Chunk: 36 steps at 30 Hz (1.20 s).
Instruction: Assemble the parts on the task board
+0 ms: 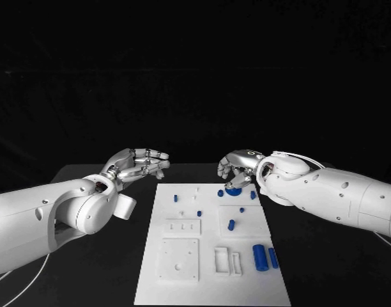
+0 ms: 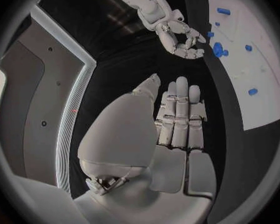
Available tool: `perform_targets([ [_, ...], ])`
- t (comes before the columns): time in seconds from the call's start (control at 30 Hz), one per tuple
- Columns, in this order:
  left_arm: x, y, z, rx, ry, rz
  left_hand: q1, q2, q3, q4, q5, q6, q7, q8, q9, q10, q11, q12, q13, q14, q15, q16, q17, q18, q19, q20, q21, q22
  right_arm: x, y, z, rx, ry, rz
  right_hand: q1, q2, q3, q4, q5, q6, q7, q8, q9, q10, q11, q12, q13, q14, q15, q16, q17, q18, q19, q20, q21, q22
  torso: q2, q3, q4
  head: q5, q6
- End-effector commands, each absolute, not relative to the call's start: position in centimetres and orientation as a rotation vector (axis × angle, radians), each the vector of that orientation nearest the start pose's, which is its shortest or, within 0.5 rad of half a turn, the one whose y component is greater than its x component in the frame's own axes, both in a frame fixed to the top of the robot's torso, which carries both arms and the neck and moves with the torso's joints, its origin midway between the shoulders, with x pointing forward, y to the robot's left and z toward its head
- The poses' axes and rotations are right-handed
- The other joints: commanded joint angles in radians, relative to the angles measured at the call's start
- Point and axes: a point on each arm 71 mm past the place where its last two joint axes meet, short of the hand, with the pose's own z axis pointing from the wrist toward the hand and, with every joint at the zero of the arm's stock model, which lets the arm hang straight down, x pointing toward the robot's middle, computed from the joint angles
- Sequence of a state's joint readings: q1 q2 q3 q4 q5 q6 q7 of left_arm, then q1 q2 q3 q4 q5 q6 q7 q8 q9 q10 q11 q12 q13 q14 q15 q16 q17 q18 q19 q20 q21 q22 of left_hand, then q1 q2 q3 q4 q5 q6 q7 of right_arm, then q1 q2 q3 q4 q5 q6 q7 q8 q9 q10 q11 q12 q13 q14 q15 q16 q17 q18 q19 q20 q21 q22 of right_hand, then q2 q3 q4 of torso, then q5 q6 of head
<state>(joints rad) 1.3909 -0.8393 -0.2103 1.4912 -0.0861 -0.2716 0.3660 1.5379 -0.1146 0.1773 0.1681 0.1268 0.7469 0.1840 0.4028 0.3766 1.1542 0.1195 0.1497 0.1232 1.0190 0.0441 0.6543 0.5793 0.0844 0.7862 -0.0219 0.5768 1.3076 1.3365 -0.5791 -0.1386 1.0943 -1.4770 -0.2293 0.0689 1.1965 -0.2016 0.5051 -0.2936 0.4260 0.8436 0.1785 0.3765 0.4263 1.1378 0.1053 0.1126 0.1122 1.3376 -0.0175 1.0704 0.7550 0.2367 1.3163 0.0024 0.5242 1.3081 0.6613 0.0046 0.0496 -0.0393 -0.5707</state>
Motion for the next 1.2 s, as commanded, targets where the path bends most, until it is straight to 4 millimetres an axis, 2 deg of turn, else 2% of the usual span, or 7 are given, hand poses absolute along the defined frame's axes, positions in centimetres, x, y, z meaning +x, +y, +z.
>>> perform_targets([
  [0.03,50.3,21.2,-14.2,-0.859,1.511,-1.508,-0.012,-0.001,0.001,0.007,-0.004,0.002,0.007,-0.006,-0.001,0.007,0.001,-0.004,0.001,-0.008,-0.001,0.007,-0.002,-0.004,-0.001,-0.009,0.003,0.013,56.9,-18.0,-16.7,-0.438,1.618,0.444,-0.018,-0.005,-0.012,0.003,0.008,-0.008,-0.002,-0.006,0.002,-0.010,0.001,-0.007,-0.004,0.000,0.008,0.017,0.007,0.024,0.009,0.000,0.011,0.025,0.021,-0.0033,0.0092,-0.001,0.006],
  [0.13,50.1,21.1,-14.0,-0.855,1.512,-1.515,-0.013,-0.002,0.001,0.008,-0.005,0.002,0.007,-0.006,-0.002,0.007,0.001,-0.006,0.001,-0.009,-0.001,0.006,-0.002,-0.005,-0.002,-0.010,0.003,0.012,57.0,-17.7,-16.7,-0.454,1.611,0.429,-0.026,-0.003,-0.021,0.002,0.011,-0.006,-0.004,-0.008,0.004,-0.009,0.002,-0.011,-0.006,-0.005,0.010,0.034,0.012,0.025,0.012,0.000,0.020,0.024,0.028,-0.0039,0.0140,-0.004,0.008],
  [0.17,50.0,21.0,-13.9,-0.854,1.512,-1.517,-0.014,-0.002,0.001,0.009,-0.005,0.002,0.007,-0.007,-0.002,0.007,0.001,-0.006,0.001,-0.009,-0.001,0.006,-0.002,-0.006,-0.002,-0.010,0.003,0.012,57.0,-17.7,-16.7,-0.462,1.604,0.421,-0.028,-0.003,-0.023,0.002,0.011,-0.005,-0.005,-0.008,0.004,-0.009,0.002,-0.012,-0.007,-0.007,0.010,0.038,0.013,0.025,0.012,0.000,0.022,0.024,0.034,-0.0066,0.0173,-0.006,0.011],
  [0.2,50.0,21.0,-13.8,-0.853,1.512,-1.519,-0.014,-0.002,0.001,0.009,-0.005,0.002,0.008,-0.007,-0.002,0.007,0.001,-0.007,0.001,-0.010,0.000,0.006,-0.003,-0.006,-0.003,-0.010,0.003,0.012,57.0,-17.6,-16.7,-0.470,1.599,0.415,-0.030,-0.003,-0.024,0.003,0.012,-0.005,-0.005,-0.008,0.005,-0.009,0.003,-0.013,-0.008,-0.008,0.011,0.040,0.013,0.025,0.012,0.000,0.024,0.024,0.043,-0.0151,0.0226,-0.012,0.018],
  [0.43,49.9,20.9,-13.7,-0.852,1.515,-1.522,-0.016,-0.003,0.001,0.011,-0.005,0.001,0.008,-0.008,-0.003,0.008,0.001,-0.008,0.002,-0.011,0.000,0.007,-0.003,-0.007,-0.003,-0.011,0.003,0.012,57.1,-17.6,-16.8,-0.500,1.586,0.384,-0.037,0.004,-0.029,0.003,0.008,0.009,-0.009,-0.005,0.010,-0.001,0.002,-0.014,-0.010,-0.014,0.010,0.057,0.014,0.025,0.012,0.000,0.033,0.023,0.057,-0.0158,0.0288,-0.018,0.023],
  [0.73,49.8,21.1,-13.5,-0.852,1.505,-1.520,-0.015,-0.004,0.002,0.011,-0.004,0.001,0.008,-0.009,-0.004,0.004,0.003,-0.014,0.002,-0.011,0.000,0.008,-0.004,-0.009,-0.004,-0.014,0.004,0.011,57.2,-17.6,-17.2,-0.534,1.583,0.356,-0.030,0.005,-0.020,0.002,0.001,0.034,-0.018,0.000,0.016,0.007,0.001,-0.016,-0.012,-0.021,0.010,0.068,0.009,0.025,0.005,0.004,0.039,0.022,0.076,-0.0155,0.0278,-0.018,0.033],
  [1.2,49.9,21.3,-13.3,-0.853,1.506,-1.518,-0.016,-0.007,0.003,0.013,-0.004,0.001,0.008,-0.011,-0.005,0.002,0.005,-0.020,0.002,-0.012,0.000,0.009,-0.005,-0.012,-0.005,-0.017,0.005,0.010,57.0,-18.0,-18.1,-0.555,1.609,0.357,-0.026,0.014,-0.013,0.001,-0.012,0.048,-0.021,-0.001,0.020,0.026,-0.004,-0.012,-0.011,-0.025,0.005,0.078,0.003,0.025,0.002,0.008,0.046,0.021,0.095,-0.0143,0.0303,-0.016,0.035],
])
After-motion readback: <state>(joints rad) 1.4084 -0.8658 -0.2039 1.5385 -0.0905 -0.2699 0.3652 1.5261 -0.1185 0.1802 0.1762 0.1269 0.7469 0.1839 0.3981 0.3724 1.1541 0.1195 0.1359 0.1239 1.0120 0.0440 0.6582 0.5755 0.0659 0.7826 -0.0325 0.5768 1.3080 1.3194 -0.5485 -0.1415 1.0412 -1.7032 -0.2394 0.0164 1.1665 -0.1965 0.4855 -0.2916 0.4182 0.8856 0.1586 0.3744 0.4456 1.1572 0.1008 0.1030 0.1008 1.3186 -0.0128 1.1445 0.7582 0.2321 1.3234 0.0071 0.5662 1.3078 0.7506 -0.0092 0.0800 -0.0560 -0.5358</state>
